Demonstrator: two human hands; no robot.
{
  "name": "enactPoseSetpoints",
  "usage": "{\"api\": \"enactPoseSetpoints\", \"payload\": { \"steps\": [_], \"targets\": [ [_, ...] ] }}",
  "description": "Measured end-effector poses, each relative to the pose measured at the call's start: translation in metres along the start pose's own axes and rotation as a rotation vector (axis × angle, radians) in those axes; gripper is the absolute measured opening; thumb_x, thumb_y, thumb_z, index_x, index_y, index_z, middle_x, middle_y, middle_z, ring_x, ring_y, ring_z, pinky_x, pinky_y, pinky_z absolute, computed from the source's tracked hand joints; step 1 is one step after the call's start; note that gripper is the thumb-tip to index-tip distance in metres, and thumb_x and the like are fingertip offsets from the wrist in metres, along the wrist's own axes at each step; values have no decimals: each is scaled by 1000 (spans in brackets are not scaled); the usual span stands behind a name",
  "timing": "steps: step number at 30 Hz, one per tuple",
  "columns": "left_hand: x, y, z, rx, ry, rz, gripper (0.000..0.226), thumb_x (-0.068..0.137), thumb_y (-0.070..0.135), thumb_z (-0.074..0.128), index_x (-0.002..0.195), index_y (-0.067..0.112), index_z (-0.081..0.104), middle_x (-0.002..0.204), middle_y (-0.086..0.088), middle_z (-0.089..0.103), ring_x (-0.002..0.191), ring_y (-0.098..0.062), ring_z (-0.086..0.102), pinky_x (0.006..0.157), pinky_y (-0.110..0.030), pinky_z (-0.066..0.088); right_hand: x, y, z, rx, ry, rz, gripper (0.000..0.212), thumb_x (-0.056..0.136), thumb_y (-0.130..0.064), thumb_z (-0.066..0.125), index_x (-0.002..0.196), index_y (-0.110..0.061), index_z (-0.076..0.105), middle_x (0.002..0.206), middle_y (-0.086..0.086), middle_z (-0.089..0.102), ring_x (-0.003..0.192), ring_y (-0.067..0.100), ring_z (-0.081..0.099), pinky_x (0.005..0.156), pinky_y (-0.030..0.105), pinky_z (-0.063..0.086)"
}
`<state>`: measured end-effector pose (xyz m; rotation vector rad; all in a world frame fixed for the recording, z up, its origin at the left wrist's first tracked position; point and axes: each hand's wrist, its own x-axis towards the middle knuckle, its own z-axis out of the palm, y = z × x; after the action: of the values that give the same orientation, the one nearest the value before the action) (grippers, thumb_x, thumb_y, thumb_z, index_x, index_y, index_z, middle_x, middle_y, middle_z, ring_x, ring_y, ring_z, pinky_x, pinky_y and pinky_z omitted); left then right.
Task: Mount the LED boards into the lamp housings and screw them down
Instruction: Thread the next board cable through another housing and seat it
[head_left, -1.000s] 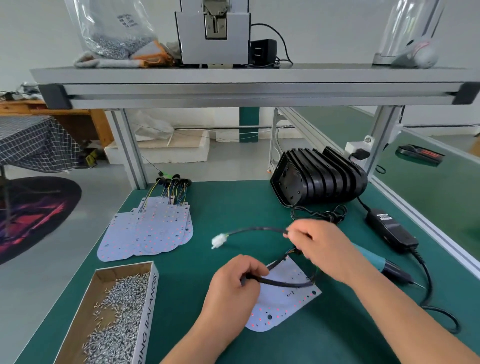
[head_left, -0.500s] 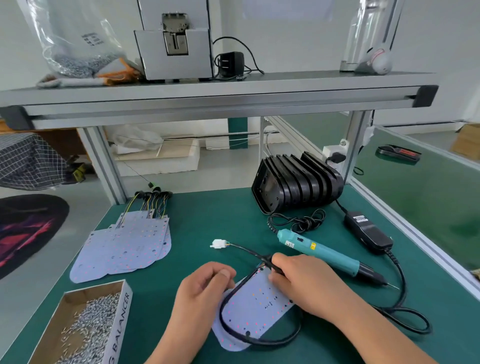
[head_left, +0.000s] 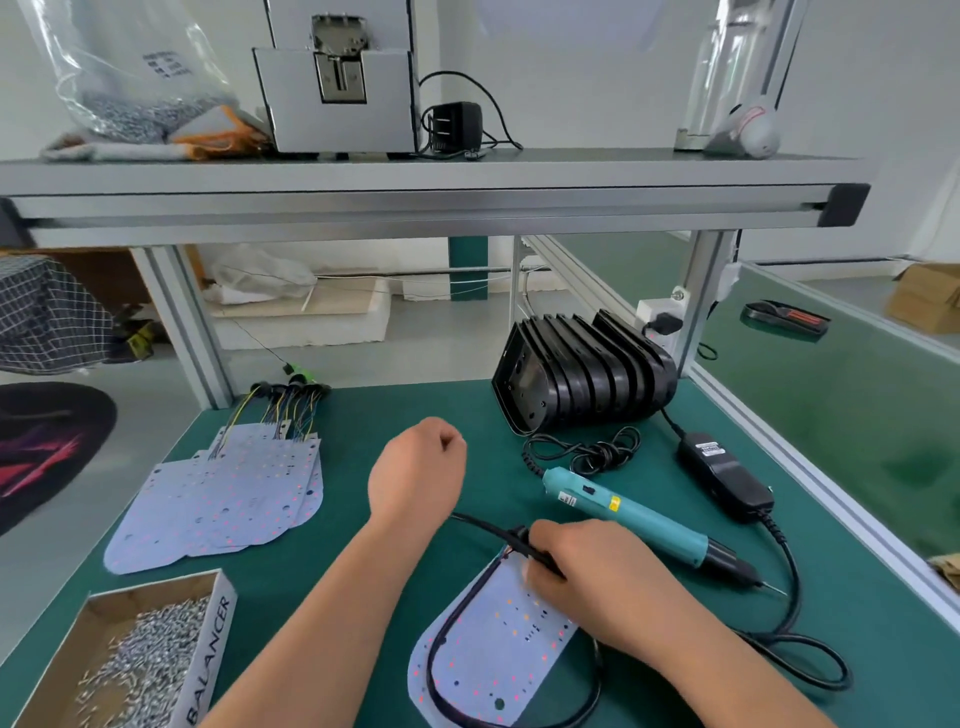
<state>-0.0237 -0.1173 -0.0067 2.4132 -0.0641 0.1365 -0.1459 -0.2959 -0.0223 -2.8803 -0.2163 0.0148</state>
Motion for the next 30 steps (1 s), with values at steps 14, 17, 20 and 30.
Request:
{"api": "enactPoseSetpoints", "payload": {
  "steps": [14,17,20,30],
  "targets": [
    [105,50,83,92,-172,-111,34,95,39,69,72,17,58,69,0,65,60,-22,61,52,-27,41,6,-8,-8,6,-126,75,28,107,-45,47,105,-19,36,87,1,51,83,33,49,67,42,35],
    [107,54,83,120,-168,-121,19,91,21,64,74,16,59,74,-1,66,64,-23,64,53,-27,42,8,-9,-7,-6,-122,76,27,107,-43,45,104,-19,34,77,-2,41,83,33,47,59,40,31],
    [108,55,82,104,-179,-136,15,89,7,56,77,13,61,78,-5,72,73,-26,71,61,-30,51,7,-8,-6,-8,-129,63,29,108,-46,45,104,-20,33,76,-4,38,83,33,46,64,42,33],
    [106,51,75,230,-269,-118,13,91,0,53,87,12,50,101,-12,54,107,-34,57,81,-42,52,5,-3,-4,19,-137,25,29,108,-47,47,103,-20,36,84,2,50,89,36,61,70,42,41]
  ]
}}
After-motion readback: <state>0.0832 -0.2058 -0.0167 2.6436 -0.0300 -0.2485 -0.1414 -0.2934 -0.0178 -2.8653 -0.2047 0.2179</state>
